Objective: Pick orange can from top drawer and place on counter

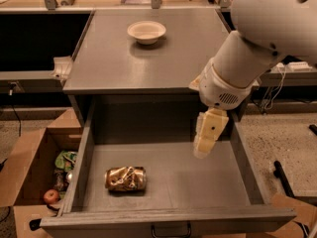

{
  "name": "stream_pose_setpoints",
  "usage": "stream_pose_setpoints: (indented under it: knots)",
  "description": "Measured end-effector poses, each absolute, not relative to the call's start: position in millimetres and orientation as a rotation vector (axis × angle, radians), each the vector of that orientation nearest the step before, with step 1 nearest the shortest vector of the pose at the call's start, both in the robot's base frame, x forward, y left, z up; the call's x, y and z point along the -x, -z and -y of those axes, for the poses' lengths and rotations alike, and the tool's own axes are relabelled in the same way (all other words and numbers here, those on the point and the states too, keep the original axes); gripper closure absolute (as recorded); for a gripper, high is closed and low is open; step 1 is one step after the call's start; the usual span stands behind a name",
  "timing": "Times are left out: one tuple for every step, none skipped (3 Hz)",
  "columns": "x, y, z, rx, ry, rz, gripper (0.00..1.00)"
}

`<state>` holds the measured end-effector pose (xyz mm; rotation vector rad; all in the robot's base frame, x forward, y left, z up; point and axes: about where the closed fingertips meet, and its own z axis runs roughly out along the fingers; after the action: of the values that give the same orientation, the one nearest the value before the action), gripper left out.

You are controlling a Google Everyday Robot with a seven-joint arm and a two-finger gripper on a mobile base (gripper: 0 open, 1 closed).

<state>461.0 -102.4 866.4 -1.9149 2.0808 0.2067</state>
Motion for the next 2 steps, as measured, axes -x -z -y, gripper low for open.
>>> stream_pose_setpoints:
  knots:
    - [-451.0,-821.2,56.4,1.995,-0.308,-2.04,0.0]
    - [-451.0,-821.2,56.3,1.995,-0.308,-2.04,0.0]
